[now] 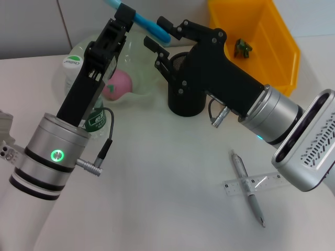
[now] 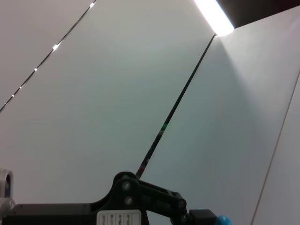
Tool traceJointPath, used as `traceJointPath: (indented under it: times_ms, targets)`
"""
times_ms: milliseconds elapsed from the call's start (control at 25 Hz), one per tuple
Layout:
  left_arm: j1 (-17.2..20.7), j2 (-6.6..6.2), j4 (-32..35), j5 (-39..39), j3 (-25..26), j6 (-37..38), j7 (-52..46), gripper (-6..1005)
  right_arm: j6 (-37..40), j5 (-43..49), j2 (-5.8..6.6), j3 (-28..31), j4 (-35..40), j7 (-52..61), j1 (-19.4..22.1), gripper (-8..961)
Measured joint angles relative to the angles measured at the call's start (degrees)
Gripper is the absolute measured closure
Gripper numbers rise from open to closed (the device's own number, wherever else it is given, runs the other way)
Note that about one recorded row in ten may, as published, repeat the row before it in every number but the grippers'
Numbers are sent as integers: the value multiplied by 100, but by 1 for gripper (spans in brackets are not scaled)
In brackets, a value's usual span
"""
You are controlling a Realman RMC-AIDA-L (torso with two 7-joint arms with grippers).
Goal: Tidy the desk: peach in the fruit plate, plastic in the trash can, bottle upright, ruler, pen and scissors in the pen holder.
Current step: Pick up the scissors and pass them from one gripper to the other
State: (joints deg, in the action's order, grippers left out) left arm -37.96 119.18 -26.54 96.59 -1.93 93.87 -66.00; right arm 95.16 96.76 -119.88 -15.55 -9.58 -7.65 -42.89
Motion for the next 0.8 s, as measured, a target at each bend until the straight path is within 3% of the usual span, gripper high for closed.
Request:
traceJointPath:
  times_ms: [800]
  targets:
    - [9,0,-27,0,7,-10,49,640,5,6,0,0,10,0,-17,745]
